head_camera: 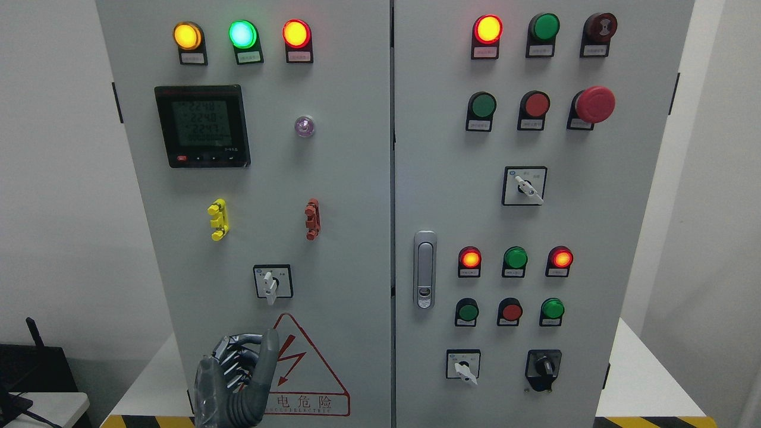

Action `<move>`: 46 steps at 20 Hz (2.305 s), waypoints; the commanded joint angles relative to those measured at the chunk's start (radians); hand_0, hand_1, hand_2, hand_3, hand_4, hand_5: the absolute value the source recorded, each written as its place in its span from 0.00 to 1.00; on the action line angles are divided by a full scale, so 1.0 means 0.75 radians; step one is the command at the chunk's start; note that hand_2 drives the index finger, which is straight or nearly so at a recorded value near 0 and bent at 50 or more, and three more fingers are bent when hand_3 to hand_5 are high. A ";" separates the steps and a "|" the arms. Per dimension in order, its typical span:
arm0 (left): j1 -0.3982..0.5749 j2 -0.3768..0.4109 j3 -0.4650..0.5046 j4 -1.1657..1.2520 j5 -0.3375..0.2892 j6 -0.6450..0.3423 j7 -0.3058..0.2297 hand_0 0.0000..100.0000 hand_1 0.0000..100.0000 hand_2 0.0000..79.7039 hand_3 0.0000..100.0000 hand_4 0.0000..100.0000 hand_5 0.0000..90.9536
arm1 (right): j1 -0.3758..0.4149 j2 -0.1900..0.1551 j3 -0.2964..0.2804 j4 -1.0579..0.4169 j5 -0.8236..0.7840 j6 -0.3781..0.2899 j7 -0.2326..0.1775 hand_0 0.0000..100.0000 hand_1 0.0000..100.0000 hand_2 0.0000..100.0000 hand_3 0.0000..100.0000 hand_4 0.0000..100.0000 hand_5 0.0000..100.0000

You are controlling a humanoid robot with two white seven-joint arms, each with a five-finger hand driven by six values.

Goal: Turn on light switch 1

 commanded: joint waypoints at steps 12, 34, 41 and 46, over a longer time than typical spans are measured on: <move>-0.099 -0.018 -0.017 0.004 0.009 0.132 0.081 0.21 0.50 0.59 0.75 0.88 0.97 | -0.001 0.001 0.022 0.000 -0.033 0.001 -0.001 0.12 0.39 0.00 0.00 0.00 0.00; -0.175 -0.020 -0.021 0.004 -0.006 0.228 0.081 0.25 0.44 0.57 0.69 0.90 0.97 | 0.001 -0.001 0.022 0.000 -0.033 -0.001 -0.001 0.12 0.39 0.00 0.00 0.00 0.00; -0.193 -0.020 -0.021 0.006 -0.006 0.246 0.083 0.23 0.49 0.56 0.69 0.90 0.97 | 0.001 0.001 0.022 0.000 -0.033 0.001 -0.001 0.12 0.39 0.00 0.00 0.00 0.00; -0.210 -0.020 -0.019 0.006 -0.008 0.250 0.083 0.25 0.51 0.56 0.68 0.90 0.97 | 0.001 0.001 0.022 0.000 -0.033 0.001 -0.001 0.12 0.39 0.00 0.00 0.00 0.00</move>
